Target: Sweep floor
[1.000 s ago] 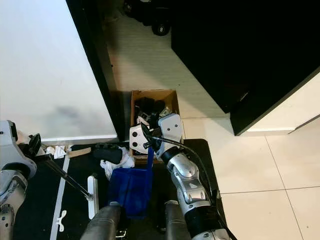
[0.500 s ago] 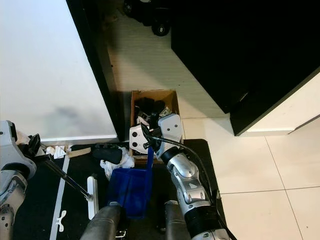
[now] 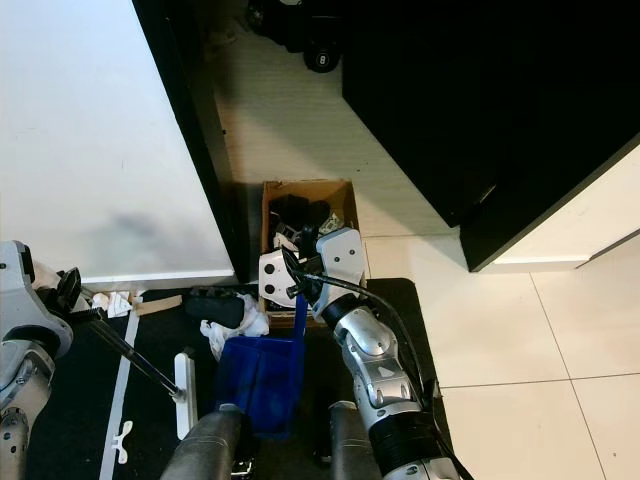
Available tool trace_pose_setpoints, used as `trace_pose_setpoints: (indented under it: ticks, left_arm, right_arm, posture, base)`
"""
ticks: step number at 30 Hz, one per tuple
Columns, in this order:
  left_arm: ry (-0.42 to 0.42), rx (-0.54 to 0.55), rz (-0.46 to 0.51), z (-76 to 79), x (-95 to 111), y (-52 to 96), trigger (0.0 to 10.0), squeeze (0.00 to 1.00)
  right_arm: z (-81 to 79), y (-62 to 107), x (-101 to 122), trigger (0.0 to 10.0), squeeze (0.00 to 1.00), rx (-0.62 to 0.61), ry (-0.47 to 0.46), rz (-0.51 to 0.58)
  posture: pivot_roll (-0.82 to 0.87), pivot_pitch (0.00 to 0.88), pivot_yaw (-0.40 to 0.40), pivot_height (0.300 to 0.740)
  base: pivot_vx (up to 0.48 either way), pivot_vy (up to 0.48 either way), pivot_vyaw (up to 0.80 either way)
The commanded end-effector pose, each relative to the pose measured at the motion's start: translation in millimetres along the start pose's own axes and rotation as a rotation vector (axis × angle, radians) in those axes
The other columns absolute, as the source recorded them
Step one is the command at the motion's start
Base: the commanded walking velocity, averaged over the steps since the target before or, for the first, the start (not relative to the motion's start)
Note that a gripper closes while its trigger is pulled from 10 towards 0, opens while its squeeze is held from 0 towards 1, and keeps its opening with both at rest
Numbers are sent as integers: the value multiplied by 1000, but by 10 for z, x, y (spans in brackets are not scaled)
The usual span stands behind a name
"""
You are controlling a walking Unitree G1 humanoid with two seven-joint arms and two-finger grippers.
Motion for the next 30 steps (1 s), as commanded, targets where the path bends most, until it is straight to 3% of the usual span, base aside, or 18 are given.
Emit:
trace_pose_setpoints:
  ticks: [1, 22, 30]
  left_arm:
    - [-2, 21, 0, -42, -28, 11, 10000, 0]
    - [-1, 21, -1, -53, -35, 3, 10000, 0]
    - [-5, 17, 0, -47, -31, 0, 10000, 0]
  right_arm:
    - [-36, 22, -66, 10000, 0, 5, -32, -17]
    - [-46, 13, -58, 10000, 0, 9, -31, -12]
    - [-52, 9, -58, 10000, 0, 9, -31, -12]
  posture:
    - [176, 221, 10, 740]
    - [177, 214, 10, 740]
    - [179, 214, 11, 740]
  base:
    - [0, 469, 0]
    - [0, 474, 0]
    - [0, 240, 0]
Point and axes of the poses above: a point about 5 cm out from each wrist's last joint towards the gripper, its own y axis pointing back from the gripper into the wrist, its own x axis along the axis of the wrist's last joint, z = x × y, the point moved 5 cm from there along -y, pointing out of the wrist towards the gripper, and after that the axes turned 7 degrees about y, right-handed, at the moved point
